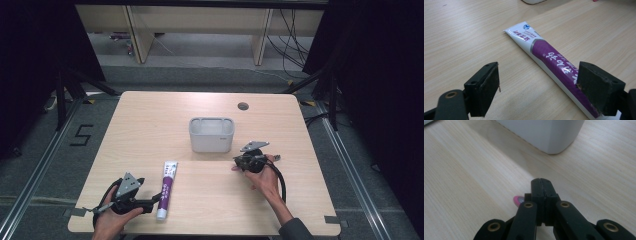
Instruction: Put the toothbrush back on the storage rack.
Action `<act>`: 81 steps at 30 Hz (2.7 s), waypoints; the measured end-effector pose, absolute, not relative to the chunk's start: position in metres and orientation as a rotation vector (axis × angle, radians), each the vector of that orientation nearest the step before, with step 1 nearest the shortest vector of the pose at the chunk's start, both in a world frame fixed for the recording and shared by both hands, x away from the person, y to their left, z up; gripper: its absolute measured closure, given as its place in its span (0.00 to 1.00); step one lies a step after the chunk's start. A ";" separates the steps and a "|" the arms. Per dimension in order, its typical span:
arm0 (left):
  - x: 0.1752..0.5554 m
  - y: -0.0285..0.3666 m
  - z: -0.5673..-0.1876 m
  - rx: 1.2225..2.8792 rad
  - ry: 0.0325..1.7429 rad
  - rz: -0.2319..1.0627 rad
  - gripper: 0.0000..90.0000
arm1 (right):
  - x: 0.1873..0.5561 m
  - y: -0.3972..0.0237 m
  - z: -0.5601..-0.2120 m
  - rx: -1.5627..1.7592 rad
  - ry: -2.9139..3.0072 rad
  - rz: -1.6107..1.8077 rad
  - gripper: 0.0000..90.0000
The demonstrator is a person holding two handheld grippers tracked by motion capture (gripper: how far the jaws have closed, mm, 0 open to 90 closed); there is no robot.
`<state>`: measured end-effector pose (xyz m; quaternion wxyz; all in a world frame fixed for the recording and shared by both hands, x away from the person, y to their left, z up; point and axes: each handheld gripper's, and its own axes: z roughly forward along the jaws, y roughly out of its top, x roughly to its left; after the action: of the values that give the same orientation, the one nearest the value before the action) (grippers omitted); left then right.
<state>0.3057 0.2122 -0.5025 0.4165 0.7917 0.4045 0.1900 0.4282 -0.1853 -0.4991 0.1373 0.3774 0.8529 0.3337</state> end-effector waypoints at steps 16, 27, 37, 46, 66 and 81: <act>0.306 0.212 -0.502 1.985 1.013 0.474 0.20 | 0.402 -0.197 -0.497 1.061 2.537 0.955 1.00; 0.306 0.212 -0.502 1.988 1.016 0.475 0.20 | 0.382 -0.211 -0.499 1.038 2.574 0.923 1.00; 0.307 0.212 -0.504 1.973 1.029 0.473 0.20 | 0.361 -0.245 -0.498 1.090 2.550 0.909 1.00; 0.307 0.212 -0.505 1.968 1.035 0.472 0.20 | 0.348 -0.266 -0.497 1.118 2.545 0.896 1.00; 0.309 0.214 -0.506 1.984 1.044 0.474 0.20 | 0.353 -0.287 -0.471 1.282 2.444 0.840 0.85; 0.308 0.212 -0.506 1.962 1.050 0.477 0.20 | 0.383 -0.281 -0.478 1.337 2.510 0.651 0.71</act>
<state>0.3079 0.2123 -0.5057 0.4193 0.7826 0.4189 0.1902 0.3832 -0.2811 -0.4777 0.1117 0.4555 0.8549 0.2219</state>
